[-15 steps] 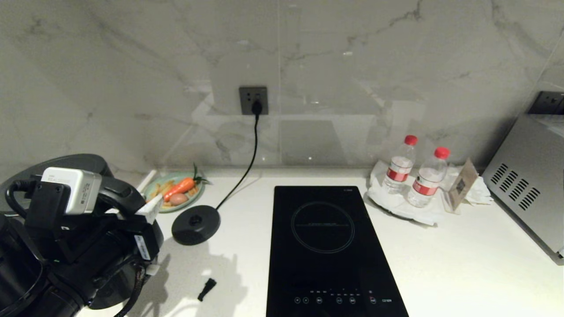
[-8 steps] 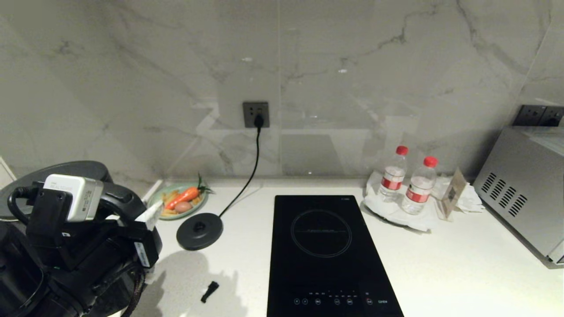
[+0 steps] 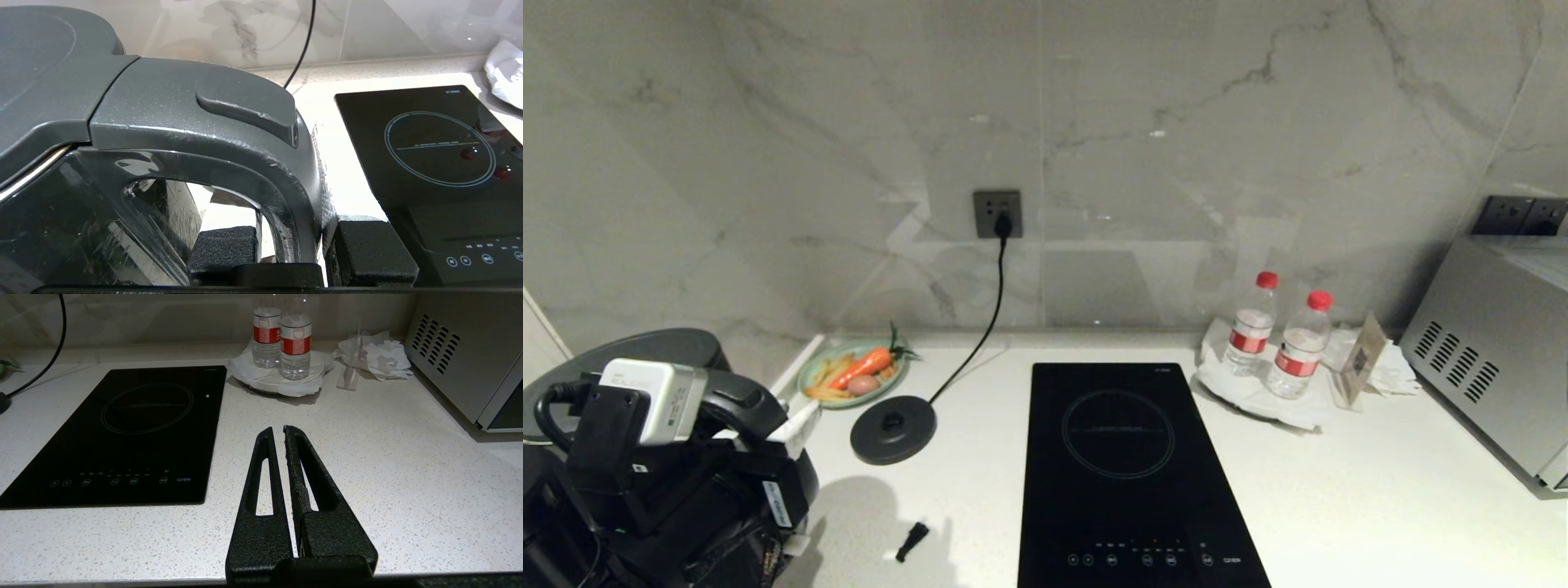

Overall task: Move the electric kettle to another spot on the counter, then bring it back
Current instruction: Place it by the sink

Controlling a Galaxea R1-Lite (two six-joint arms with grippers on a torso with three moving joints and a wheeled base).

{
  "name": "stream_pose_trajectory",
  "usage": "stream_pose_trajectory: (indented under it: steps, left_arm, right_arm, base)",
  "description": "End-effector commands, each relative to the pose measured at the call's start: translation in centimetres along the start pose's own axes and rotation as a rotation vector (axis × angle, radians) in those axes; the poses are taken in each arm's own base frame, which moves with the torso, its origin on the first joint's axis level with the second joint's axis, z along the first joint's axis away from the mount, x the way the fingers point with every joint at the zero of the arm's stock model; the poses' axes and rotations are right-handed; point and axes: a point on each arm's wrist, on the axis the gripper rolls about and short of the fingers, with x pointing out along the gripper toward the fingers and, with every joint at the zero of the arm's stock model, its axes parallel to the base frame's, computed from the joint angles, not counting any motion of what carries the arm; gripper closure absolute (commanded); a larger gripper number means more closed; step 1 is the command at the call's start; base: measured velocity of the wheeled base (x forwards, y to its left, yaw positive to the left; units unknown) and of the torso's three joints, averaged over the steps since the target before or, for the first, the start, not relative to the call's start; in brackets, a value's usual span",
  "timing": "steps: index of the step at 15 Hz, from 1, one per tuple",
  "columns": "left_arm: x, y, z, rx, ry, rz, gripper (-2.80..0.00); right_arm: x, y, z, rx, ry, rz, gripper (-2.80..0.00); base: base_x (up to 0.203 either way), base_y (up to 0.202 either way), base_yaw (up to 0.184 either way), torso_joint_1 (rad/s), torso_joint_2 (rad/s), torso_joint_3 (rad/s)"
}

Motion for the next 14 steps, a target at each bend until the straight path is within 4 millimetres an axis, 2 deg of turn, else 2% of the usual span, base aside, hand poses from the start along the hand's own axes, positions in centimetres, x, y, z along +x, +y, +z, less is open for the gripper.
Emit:
stream_pose_trajectory:
  steps: [1, 8, 14]
  left_arm:
    - [-0.07, 0.05, 0.09, -0.005, -0.007, 0.004, 0.0]
    - [-0.46, 0.29, 0.23, -0.022, -0.02, 0.007, 0.0]
    - [-0.48, 0.29, 0.45, -0.027, -0.029, 0.005, 0.0]
  right_arm:
    - [0.0, 0.0, 0.0, 0.0, 0.0, 0.0, 0.0]
    - [0.0, 0.0, 0.0, 0.0, 0.0, 0.0, 0.0]
    - [0.0, 0.0, 0.0, 0.0, 0.0, 0.0, 0.0]
  base:
    - [0.0, 0.0, 0.0, 0.0, 0.0, 0.0]
    - [0.0, 0.0, 0.0, 0.0, 0.0, 0.0]
    - [-0.003, -0.011, 0.156, 0.003, 0.0, 0.002]
